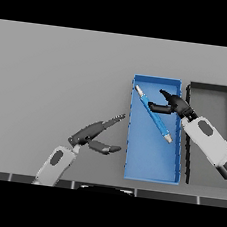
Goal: Pick up the blue pipe and place it into the blue bin.
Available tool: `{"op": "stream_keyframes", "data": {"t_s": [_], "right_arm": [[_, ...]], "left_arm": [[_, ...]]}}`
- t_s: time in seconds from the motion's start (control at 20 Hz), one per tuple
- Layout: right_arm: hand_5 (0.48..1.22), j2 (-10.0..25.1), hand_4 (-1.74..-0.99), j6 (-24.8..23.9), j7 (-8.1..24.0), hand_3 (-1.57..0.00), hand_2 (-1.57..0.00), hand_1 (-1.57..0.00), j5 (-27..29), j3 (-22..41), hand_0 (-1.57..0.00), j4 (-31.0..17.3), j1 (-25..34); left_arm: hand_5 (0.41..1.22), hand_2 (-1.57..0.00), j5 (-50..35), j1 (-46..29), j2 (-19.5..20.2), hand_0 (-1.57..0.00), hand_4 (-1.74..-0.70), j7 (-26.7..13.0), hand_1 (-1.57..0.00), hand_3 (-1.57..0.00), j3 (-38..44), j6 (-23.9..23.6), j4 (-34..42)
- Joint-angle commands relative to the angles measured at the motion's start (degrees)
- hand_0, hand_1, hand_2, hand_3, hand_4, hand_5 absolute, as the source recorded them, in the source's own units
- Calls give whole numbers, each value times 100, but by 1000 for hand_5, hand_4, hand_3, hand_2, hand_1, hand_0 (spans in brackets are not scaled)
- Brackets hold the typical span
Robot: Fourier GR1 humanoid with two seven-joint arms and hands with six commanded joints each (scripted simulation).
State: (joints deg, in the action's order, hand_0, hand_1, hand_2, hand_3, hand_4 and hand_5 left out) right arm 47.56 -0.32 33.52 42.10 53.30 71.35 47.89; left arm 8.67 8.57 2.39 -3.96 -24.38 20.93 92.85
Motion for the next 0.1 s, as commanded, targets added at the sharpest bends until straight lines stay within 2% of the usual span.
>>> {"op": "stream_keyframes", "data": {"t_s": [0.0, 0.05], "right_arm": [[711, -36, -1084, 0, 16, -4, -17, -17, 10, 3, -19, 7, 21], [714, -49, -1084, 27, -42, -4, -17, -17, 19, -1, -19, -26, 4]], "left_arm": [[496, 1, 12, -13, 29, 1, -930, 37, 1, 1, 28, -15, -24], [495, 1, -9, -28, 53, 1, -930, 52, 1, 1, 41, 2, -8]]}}
